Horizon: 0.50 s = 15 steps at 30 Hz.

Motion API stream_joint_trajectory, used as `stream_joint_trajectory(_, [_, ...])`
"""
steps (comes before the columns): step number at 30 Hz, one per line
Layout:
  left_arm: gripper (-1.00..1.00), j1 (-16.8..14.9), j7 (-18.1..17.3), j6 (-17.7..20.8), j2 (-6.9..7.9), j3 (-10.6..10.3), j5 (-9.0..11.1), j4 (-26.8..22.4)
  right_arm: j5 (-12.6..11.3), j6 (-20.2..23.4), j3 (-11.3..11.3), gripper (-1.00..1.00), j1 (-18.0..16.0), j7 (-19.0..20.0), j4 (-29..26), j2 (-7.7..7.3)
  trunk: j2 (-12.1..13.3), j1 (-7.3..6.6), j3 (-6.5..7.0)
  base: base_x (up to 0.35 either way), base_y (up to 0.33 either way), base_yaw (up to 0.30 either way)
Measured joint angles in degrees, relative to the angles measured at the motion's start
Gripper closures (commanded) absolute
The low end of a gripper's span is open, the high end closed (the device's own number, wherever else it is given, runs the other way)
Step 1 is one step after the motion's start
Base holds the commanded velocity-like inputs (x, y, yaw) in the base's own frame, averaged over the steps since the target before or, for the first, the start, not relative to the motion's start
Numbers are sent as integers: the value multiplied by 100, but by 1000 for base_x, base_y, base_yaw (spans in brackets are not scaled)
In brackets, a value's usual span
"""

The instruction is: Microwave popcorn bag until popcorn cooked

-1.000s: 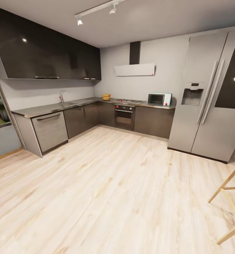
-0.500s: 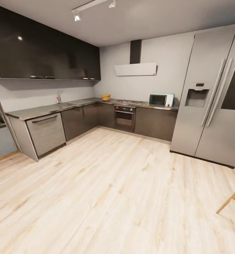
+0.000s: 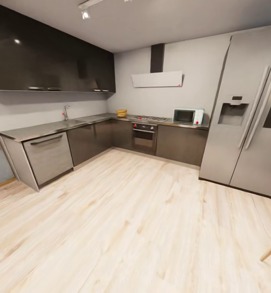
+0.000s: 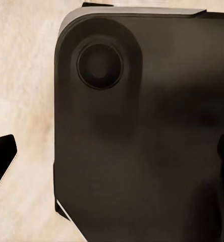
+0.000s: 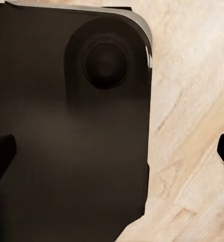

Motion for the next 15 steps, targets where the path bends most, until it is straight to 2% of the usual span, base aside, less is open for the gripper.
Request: stream_joint_trajectory(15, [-100, 0, -23, 5, 0, -14, -6, 5, -15, 8, 0, -100, 0, 2, 0, 9, 0, 0, 0, 325, 0, 0])
